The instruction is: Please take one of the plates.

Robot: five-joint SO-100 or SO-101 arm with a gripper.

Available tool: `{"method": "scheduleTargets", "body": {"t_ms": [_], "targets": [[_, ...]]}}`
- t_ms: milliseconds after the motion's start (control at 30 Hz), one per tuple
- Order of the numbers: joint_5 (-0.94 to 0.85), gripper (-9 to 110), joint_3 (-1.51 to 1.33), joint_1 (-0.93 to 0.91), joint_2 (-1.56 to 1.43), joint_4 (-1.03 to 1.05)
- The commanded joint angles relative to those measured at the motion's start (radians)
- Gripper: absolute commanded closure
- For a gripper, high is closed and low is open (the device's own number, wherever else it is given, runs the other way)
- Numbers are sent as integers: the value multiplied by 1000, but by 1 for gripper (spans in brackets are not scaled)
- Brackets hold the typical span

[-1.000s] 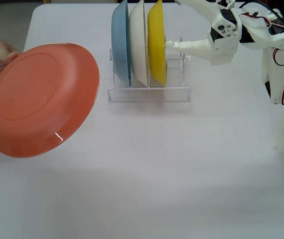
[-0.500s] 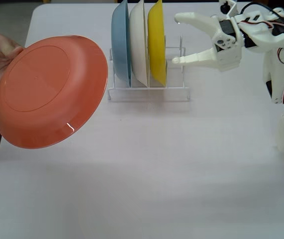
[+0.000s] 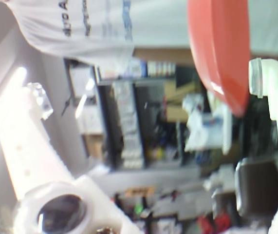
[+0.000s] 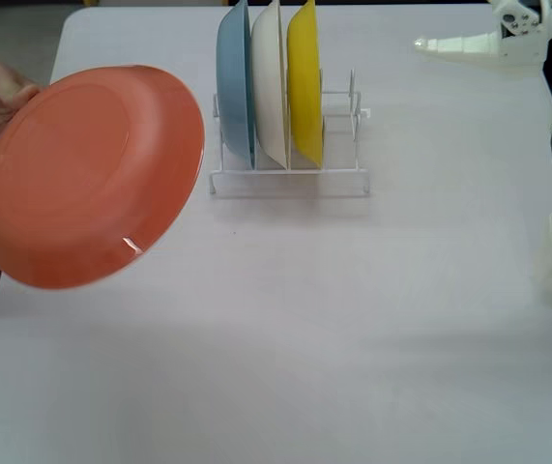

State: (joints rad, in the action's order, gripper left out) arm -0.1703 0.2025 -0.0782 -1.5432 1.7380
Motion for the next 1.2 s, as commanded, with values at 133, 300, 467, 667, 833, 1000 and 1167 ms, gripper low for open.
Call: {"method": "scheduleTargets", "body": {"t_ms": [133, 300, 467, 667, 833, 1000, 1167], "targets": [[80, 51, 20, 49, -147, -52], [95, 51, 20, 104, -190, -51], [118, 52, 20, 143, -305, -54], [170, 54, 18, 150, -431, -8], [183, 52, -156, 167, -517, 15], [173, 51, -706, 166, -772, -129], [161, 51, -1586, 160, -1160, -569]]}}
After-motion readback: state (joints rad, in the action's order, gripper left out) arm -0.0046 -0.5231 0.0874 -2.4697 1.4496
